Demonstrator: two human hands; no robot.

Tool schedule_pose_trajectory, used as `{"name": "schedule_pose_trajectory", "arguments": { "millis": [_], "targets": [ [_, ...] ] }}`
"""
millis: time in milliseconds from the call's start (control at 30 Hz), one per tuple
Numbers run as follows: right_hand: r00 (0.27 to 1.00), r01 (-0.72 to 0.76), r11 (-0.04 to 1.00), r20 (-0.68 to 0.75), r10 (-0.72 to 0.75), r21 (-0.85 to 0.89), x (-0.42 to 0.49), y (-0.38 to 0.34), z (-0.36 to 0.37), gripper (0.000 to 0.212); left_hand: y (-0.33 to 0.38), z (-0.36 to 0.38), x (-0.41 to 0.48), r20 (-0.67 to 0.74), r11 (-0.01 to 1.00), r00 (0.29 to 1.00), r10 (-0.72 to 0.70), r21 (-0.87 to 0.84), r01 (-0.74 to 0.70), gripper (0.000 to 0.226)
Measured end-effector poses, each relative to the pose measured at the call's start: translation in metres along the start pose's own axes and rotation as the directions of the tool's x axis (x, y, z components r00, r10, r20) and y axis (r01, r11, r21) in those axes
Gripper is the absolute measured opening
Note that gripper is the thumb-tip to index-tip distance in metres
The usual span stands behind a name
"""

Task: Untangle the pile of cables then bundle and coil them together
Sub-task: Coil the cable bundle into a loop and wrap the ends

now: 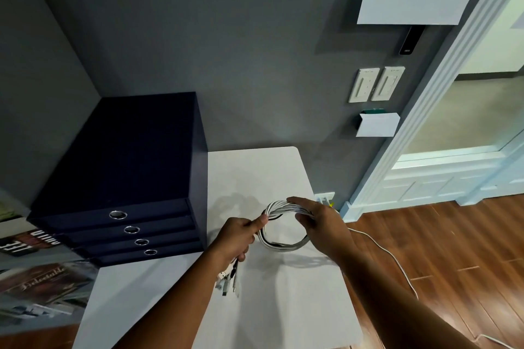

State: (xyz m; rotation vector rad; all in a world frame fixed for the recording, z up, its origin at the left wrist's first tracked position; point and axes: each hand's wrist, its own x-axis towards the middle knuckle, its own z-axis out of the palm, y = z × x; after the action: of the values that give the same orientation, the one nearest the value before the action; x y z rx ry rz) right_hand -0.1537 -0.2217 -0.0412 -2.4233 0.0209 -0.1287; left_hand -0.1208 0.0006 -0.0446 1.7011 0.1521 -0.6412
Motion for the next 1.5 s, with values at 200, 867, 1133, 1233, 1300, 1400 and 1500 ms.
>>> {"name": "schedule_pose_trajectory", "arguments": {
  "millis": [200, 867, 1133, 1233, 1300, 1400, 1500],
  "targets": [
    [0.973, -0.168, 0.978, 0.178, 0.145, 0.123, -0.007, 0.003, 0.005, 0.023, 0.003, 0.008, 0.0, -0.165, 0.954, 0.939, 0.301, 0.056, -0.296, 0.028],
    [0.953, -0.038, 0.978, 0.302, -0.026, 0.207, 0.02, -0.024, 0.034, 0.037, -0.005, 0.007, -0.015, 0.093, 0.977, 0.996, 0.001, -0.211, 0.019, 0.057],
    [0.921, -0.22, 0.904, 0.383, 0.069, 0.367, 0.018, -0.022, 0.043, 0.033, -0.022, -0.002, -0.021, 0.159, 0.97, 0.987, -0.004, -0.239, 0.043, 0.039],
    [0.934, -0.186, 0.914, 0.354, 0.05, 0.36, 0.021, -0.016, 0.041, 0.029, -0.022, -0.014, -0.017, 0.212, 0.995, 0.977, -0.018, -0.089, 0.037, 0.016],
    [0.931, -0.174, 0.933, 0.361, 0.051, 0.316, 0.022, -0.012, 0.041, 0.029, -0.02, -0.02, -0.013, 0.193, 0.996, 0.98, -0.037, 0.085, 0.021, 0.012],
    [0.927, -0.161, 0.958, 0.37, 0.064, 0.236, 0.024, -0.011, 0.042, 0.032, -0.012, -0.023, -0.01, 0.145, 0.966, 0.988, -0.053, 0.26, 0.014, 0.017],
    [0.938, -0.14, 0.971, 0.339, 0.068, 0.192, 0.025, -0.01, 0.043, 0.03, -0.006, -0.024, -0.009, 0.106, 0.928, 0.991, -0.085, 0.371, 0.04, 0.028]
  ]
}}
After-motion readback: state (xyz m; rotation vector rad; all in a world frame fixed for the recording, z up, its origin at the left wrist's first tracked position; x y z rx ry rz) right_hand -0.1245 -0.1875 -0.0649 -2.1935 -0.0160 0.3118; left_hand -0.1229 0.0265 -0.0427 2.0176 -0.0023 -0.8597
